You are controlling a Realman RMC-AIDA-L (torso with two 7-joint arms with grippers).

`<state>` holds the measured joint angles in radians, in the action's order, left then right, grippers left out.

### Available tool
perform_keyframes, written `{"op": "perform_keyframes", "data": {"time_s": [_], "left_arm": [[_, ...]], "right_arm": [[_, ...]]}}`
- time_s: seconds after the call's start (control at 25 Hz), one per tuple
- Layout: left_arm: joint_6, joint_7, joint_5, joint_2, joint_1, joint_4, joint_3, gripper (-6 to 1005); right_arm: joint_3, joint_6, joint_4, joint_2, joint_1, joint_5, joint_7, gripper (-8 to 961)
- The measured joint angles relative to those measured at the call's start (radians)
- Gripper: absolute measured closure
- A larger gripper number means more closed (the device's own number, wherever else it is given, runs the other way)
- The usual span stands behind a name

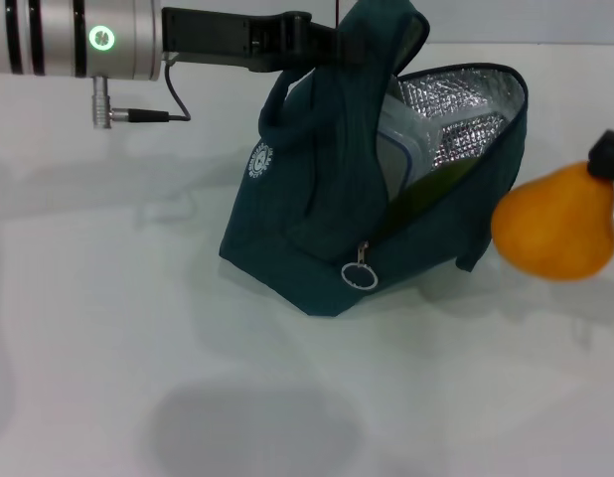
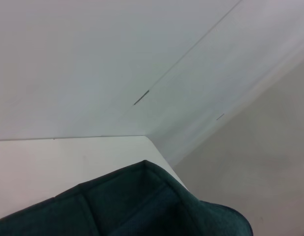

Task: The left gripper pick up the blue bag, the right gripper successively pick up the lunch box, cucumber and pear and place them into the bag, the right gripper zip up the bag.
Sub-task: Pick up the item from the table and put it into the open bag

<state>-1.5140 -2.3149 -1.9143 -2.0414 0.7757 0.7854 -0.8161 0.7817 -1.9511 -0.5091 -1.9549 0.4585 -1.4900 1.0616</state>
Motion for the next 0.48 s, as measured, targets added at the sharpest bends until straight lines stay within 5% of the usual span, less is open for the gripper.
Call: {"op": "perform_keyframes", "data": {"time_s": [0.48], "left_arm": [[-0.017,-0.023,0.0,-0.02,0.009,0.0,-0.009,934]], "right_arm": [[-0.001,0.095,-0.055,0.005,0.128,0.084,0.003,910]]}}
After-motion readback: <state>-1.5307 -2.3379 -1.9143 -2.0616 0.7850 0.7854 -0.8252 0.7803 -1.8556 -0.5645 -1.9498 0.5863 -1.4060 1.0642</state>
